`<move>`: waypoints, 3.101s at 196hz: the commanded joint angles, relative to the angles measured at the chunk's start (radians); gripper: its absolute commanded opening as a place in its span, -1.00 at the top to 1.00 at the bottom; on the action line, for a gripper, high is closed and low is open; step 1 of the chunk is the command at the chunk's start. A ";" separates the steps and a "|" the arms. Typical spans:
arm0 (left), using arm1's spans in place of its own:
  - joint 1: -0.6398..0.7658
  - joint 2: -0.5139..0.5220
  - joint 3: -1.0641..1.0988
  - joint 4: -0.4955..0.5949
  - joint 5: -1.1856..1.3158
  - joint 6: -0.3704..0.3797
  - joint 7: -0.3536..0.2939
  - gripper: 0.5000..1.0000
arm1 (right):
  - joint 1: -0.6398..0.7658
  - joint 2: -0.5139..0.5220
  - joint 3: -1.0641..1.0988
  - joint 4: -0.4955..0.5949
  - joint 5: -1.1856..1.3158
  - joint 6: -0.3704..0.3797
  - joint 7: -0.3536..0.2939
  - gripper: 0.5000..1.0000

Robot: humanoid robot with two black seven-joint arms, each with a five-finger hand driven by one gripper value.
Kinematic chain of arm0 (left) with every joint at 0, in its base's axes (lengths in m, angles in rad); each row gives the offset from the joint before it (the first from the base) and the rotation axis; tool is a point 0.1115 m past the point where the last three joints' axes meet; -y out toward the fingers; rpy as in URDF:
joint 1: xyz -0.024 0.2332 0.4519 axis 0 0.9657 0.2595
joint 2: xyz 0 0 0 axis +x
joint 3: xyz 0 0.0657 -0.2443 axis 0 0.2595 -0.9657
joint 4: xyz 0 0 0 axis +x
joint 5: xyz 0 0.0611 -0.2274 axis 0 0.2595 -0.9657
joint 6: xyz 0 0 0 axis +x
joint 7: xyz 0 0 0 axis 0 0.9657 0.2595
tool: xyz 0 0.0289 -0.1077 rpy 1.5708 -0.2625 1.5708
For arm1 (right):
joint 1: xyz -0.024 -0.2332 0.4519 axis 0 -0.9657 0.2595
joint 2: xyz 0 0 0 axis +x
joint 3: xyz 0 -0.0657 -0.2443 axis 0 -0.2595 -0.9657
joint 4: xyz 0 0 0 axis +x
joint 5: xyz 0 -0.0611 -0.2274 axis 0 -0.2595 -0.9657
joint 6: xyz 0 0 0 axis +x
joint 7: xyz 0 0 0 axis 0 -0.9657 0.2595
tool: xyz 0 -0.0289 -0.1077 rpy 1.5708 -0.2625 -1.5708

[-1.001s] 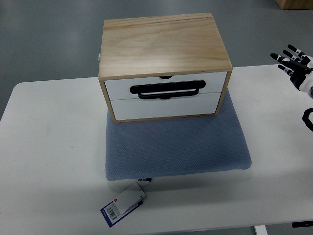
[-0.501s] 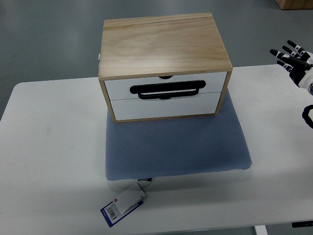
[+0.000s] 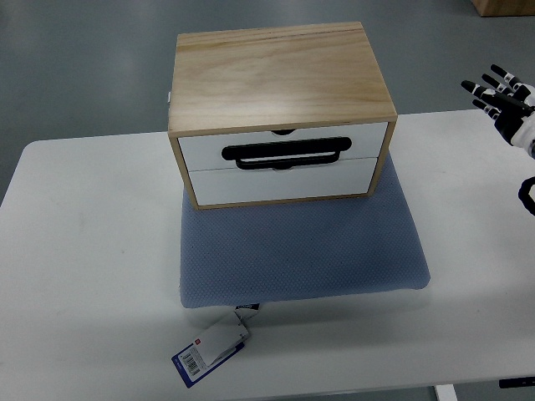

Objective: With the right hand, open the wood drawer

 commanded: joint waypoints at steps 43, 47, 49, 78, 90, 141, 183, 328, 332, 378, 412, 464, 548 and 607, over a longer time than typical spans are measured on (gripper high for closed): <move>0.000 0.000 0.001 0.000 0.000 0.000 0.000 -1.00 | -0.001 -0.005 -0.002 0.001 0.000 0.006 0.000 -0.73; 0.000 0.000 -0.001 0.000 0.000 0.000 0.000 -1.00 | -0.001 -0.005 -0.002 0.001 0.000 0.006 0.000 -0.73; 0.000 0.000 0.001 0.000 0.000 0.000 0.000 -1.00 | -0.001 -0.005 -0.002 0.001 0.000 0.006 0.000 -0.73; 0.000 0.000 0.001 -0.002 0.000 0.000 0.000 -1.00 | 0.000 -0.006 -0.003 -0.002 0.000 0.004 -0.002 -0.73; 0.000 0.000 0.001 0.000 0.000 0.000 0.000 -1.00 | 0.003 -0.017 -0.005 -0.003 0.000 0.004 -0.002 -0.73; 0.000 0.000 0.001 0.000 0.000 0.000 0.000 -1.00 | 0.035 -0.092 -0.014 -0.009 0.024 0.006 0.000 -0.72; 0.000 0.000 -0.001 0.000 0.000 0.000 0.000 -1.00 | 0.092 -0.194 -0.057 -0.005 0.153 0.032 0.000 -0.72; 0.000 0.000 0.001 0.000 0.000 0.000 0.000 -1.00 | 0.223 -0.264 -0.081 0.052 0.166 0.116 -0.022 -0.71; 0.000 0.000 -0.001 0.000 0.000 0.000 0.000 -1.00 | 0.235 -0.266 -0.081 0.052 0.166 0.116 -0.022 -0.71; 0.000 0.000 -0.001 0.000 0.000 0.000 0.000 -1.00 | 0.296 -0.324 -0.098 0.083 0.189 0.123 -0.046 -0.71; 0.000 0.000 0.001 0.000 0.000 0.000 0.000 -1.00 | 0.353 -0.416 -0.227 0.158 0.272 0.127 -0.026 -0.71; 0.000 0.000 -0.001 0.000 0.000 0.000 0.000 -1.00 | 0.739 -0.529 -0.749 0.236 0.408 0.363 0.083 -0.71; 0.000 0.000 -0.001 0.000 0.000 0.000 0.000 -1.00 | 1.215 -0.460 -1.279 0.405 0.239 0.637 0.080 -0.72; 0.000 0.000 -0.001 0.000 0.000 0.000 0.000 -1.00 | 1.425 -0.224 -1.568 0.500 0.126 0.637 0.071 -0.71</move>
